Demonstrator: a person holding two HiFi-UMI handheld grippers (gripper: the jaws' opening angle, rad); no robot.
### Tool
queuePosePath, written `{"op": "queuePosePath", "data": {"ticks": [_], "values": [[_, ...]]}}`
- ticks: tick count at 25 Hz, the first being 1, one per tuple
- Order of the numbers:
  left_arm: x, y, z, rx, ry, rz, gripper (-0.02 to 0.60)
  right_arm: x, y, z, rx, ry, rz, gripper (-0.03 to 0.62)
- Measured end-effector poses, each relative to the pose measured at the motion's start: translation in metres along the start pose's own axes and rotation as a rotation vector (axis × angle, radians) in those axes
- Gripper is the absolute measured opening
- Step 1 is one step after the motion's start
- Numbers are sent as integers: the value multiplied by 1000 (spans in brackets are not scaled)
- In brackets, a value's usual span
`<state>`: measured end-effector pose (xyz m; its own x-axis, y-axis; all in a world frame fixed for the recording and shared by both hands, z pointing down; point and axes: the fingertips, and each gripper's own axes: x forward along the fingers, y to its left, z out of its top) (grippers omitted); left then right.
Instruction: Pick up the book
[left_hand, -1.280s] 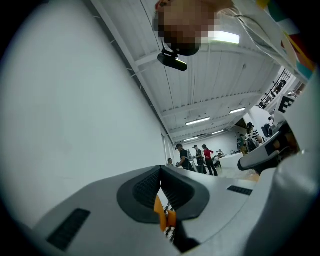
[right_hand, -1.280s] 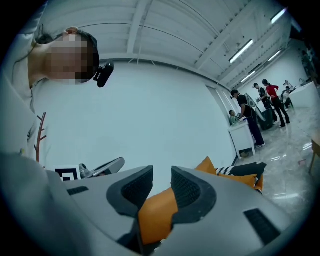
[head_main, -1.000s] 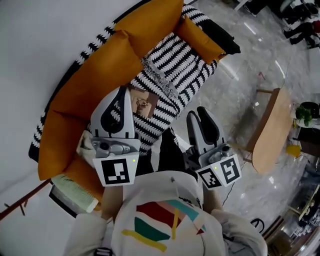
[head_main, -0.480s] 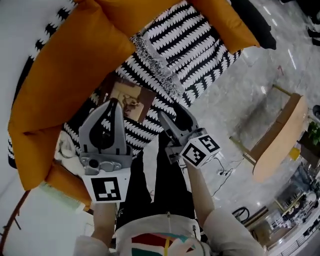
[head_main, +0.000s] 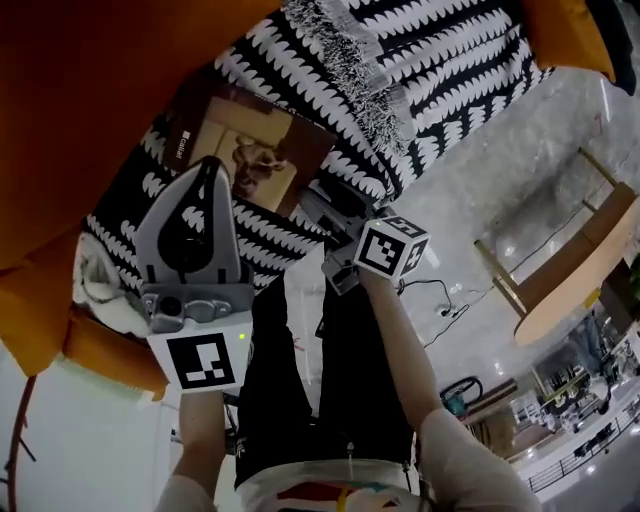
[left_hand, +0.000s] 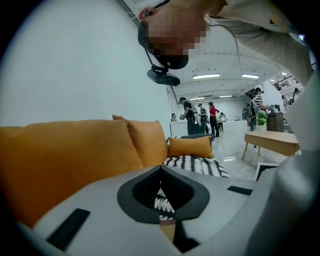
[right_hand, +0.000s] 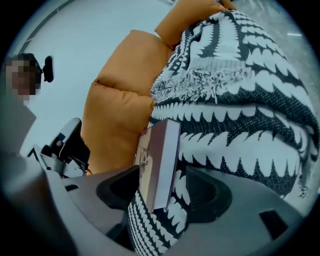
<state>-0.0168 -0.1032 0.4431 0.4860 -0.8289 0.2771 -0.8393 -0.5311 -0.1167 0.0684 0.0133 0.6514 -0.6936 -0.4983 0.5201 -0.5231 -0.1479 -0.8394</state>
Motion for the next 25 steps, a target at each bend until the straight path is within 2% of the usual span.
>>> {"op": "queuePosePath", "data": {"ticks": [5, 14, 16, 18, 19, 23, 25], "values": [[-6, 10, -6, 16, 6, 20, 8, 6, -3, 1, 48, 3, 25, 279], [-19, 16, -3, -1, 1, 49, 8, 32, 16, 11, 62, 54, 57, 279], [-24, 18, -4, -5, 1, 52, 8, 32, 29, 11, 82, 84, 120, 278], [-29, 20, -6, -4, 2, 55, 8, 37, 54, 13, 82, 91, 229, 278], [-32, 22, -8, -2, 4, 58, 8, 42, 63, 14, 72, 86, 249, 278], [-43, 29, -14, -8, 11, 92, 8, 65, 69, 13, -14, 102, 155, 278], [-48, 32, -12, -11, 2, 106, 8, 65, 69, 16, -14, 97, 119, 276]]}}
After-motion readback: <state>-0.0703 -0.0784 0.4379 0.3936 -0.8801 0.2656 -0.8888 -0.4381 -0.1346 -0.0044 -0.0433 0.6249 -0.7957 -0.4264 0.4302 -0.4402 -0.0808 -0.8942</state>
